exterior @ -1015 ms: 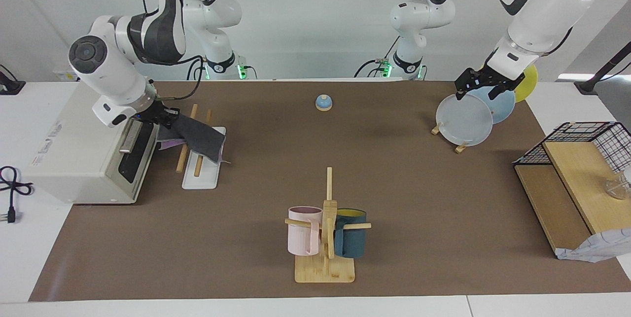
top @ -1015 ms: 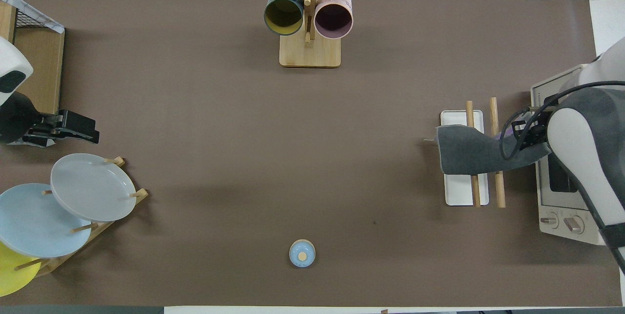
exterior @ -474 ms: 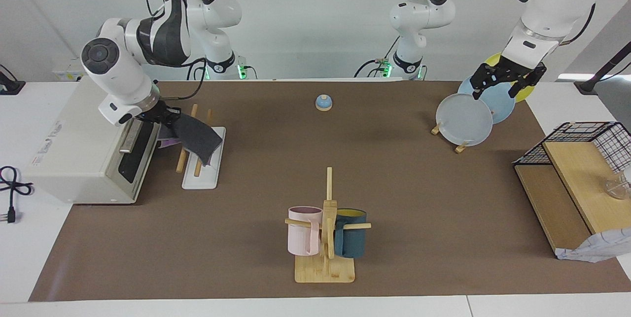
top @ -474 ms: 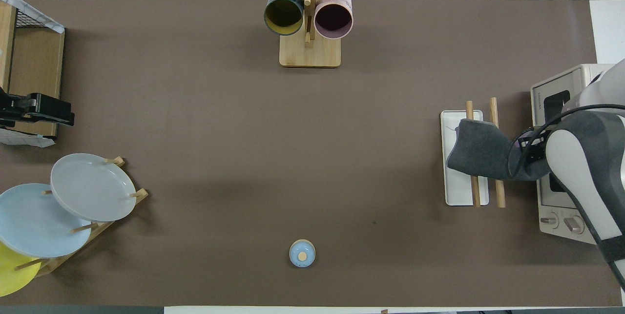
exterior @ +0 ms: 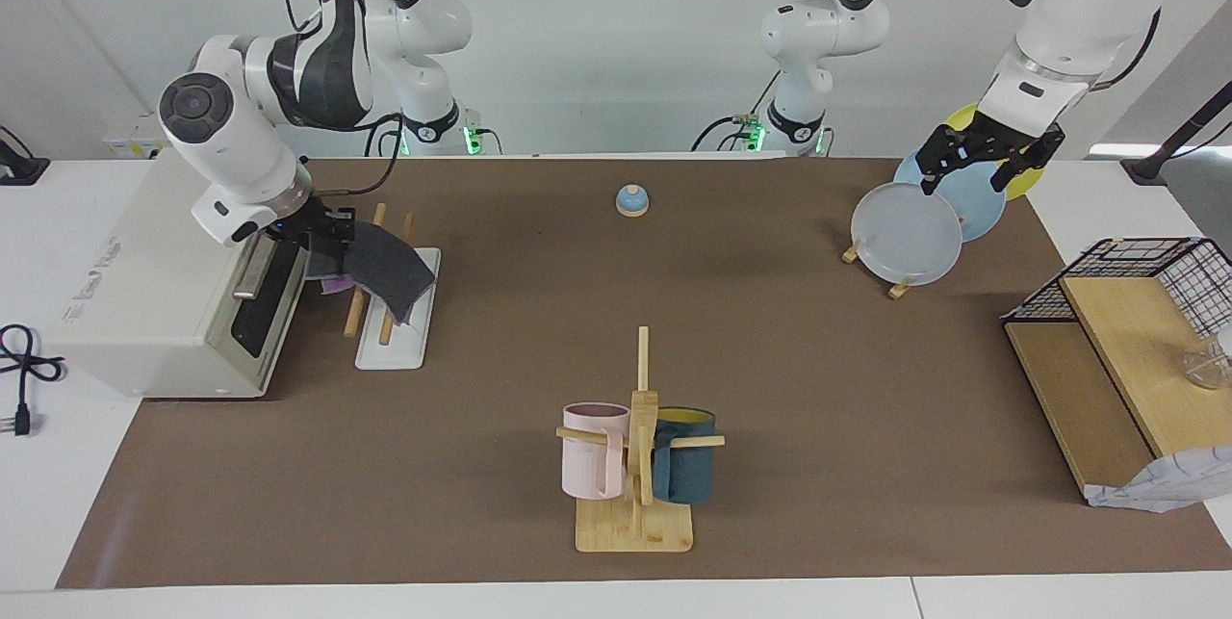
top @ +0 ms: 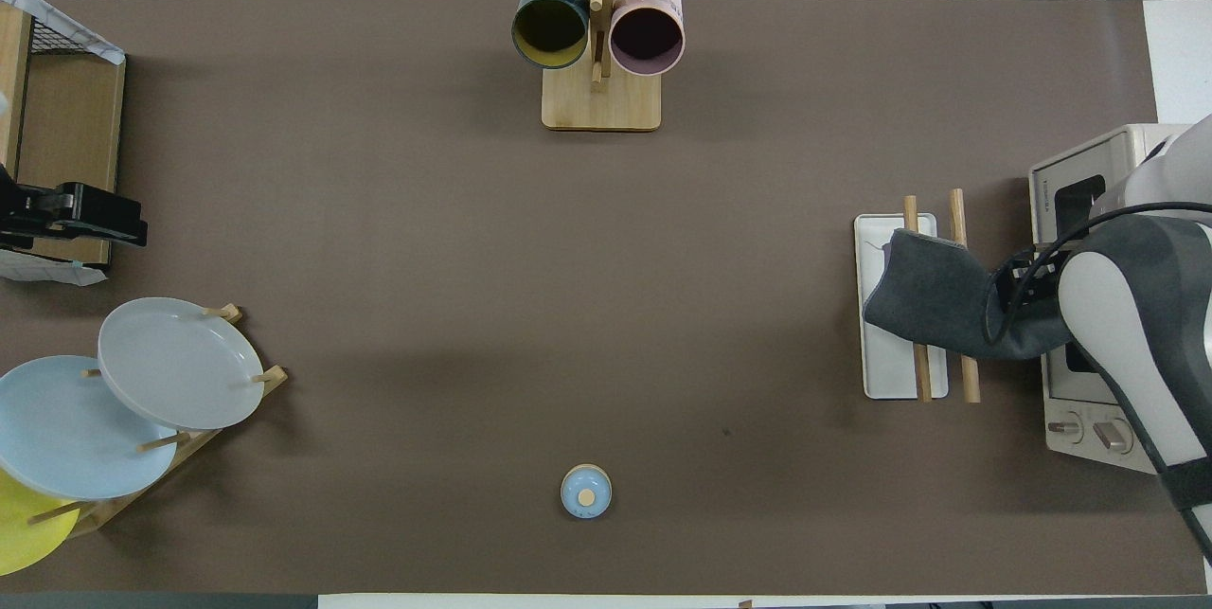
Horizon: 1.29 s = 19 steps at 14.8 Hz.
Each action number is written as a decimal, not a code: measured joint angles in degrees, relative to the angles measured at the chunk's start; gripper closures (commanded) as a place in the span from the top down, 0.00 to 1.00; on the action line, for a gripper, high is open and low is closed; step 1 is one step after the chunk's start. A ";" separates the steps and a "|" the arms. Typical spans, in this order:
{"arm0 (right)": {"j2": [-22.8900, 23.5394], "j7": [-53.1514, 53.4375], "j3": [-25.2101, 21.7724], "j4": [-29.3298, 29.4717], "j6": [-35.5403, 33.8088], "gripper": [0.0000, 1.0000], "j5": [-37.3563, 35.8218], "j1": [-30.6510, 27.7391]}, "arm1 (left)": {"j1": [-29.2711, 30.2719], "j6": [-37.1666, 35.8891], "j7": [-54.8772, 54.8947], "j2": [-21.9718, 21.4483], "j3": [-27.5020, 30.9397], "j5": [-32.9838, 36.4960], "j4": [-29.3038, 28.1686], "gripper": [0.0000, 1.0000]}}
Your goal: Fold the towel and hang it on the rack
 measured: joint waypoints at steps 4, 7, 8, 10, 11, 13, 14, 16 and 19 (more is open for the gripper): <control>-0.57 -0.02 0.14 1.54 -0.08 1.00 0.00 0.12 | 0.00 1.75 0.00 -0.07 0.02 -0.14 -1.48 1.00; -1.13 -0.02 0.51 6.97 -3.17 1.00 0.27 0.33 | 0.00 2.01 -0.01 -0.12 0.04 -0.16 -1.62 1.00; -1.38 -0.02 0.61 9.14 -4.76 1.00 0.60 0.41 | -0.01 2.02 0.00 -0.18 0.04 -0.17 -1.62 1.00; -1.68 -0.02 0.72 13.62 -8.93 1.00 0.91 0.65 | -0.01 2.04 0.00 -0.31 0.04 -0.19 -1.62 1.00; -1.70 -0.02 0.77 16.20 -11.55 1.00 0.93 0.75 | -0.01 2.06 0.00 -0.36 0.04 -0.19 -1.62 1.00; -1.23 -0.02 0.90 22.34 -17.18 1.00 0.93 0.77 | -0.01 2.07 0.00 -0.39 0.04 -0.19 -1.62 1.00; -0.79 -0.02 0.92 24.99 -18.92 1.00 0.93 0.77 | -0.01 2.07 0.00 -0.39 0.04 -0.19 -1.62 1.00; 0.00 -0.01 0.96 27.82 -20.22 1.00 0.93 0.87 | -0.01 2.06 0.00 -0.39 0.04 -0.19 -1.65 1.00; 0.66 1.02 0.96 28.31 -20.47 1.00 0.99 0.90 | -0.01 2.06 0.00 -0.39 0.04 -0.19 -1.66 1.00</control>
